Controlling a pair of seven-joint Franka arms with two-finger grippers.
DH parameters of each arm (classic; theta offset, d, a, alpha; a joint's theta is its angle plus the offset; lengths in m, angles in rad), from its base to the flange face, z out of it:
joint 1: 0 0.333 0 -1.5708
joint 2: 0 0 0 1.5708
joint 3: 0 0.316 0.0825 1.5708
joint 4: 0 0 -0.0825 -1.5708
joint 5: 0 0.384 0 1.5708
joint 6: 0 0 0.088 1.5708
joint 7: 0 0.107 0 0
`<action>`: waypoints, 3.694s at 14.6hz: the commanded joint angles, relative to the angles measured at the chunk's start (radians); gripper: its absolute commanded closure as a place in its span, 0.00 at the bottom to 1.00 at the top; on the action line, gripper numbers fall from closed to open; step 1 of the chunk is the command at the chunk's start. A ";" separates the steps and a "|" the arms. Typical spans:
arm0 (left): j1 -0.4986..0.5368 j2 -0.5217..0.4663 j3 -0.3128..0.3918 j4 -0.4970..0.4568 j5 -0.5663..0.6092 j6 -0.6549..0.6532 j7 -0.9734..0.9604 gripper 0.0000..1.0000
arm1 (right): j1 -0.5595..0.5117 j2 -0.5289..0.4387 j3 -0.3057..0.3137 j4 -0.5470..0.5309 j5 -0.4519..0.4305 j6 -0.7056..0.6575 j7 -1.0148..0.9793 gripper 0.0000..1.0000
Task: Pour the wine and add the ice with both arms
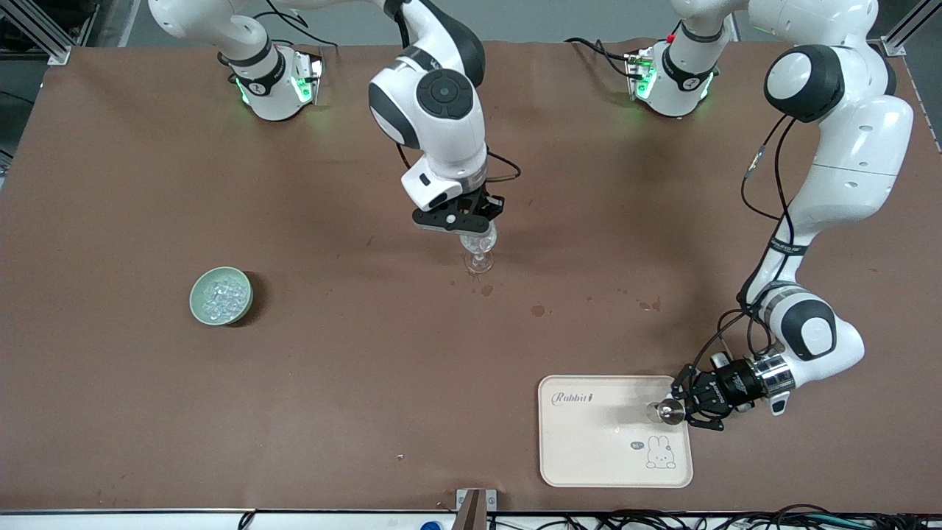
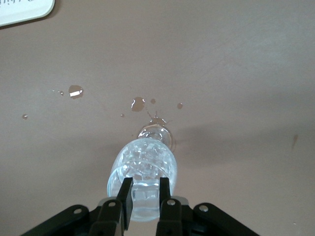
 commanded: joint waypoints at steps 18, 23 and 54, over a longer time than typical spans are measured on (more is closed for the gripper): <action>-0.005 0.044 0.009 0.004 -0.043 -0.001 0.137 0.69 | 0.018 -0.021 -0.022 0.021 0.000 -0.027 0.003 0.05; -0.001 0.024 0.023 0.004 0.026 -0.003 0.140 0.00 | -0.156 -0.162 -0.045 -0.009 -0.031 -0.139 -0.198 0.04; -0.056 -0.785 -0.029 -0.024 1.255 -0.664 0.506 0.00 | -0.876 -0.481 -0.029 0.029 -0.064 -0.604 -1.033 0.00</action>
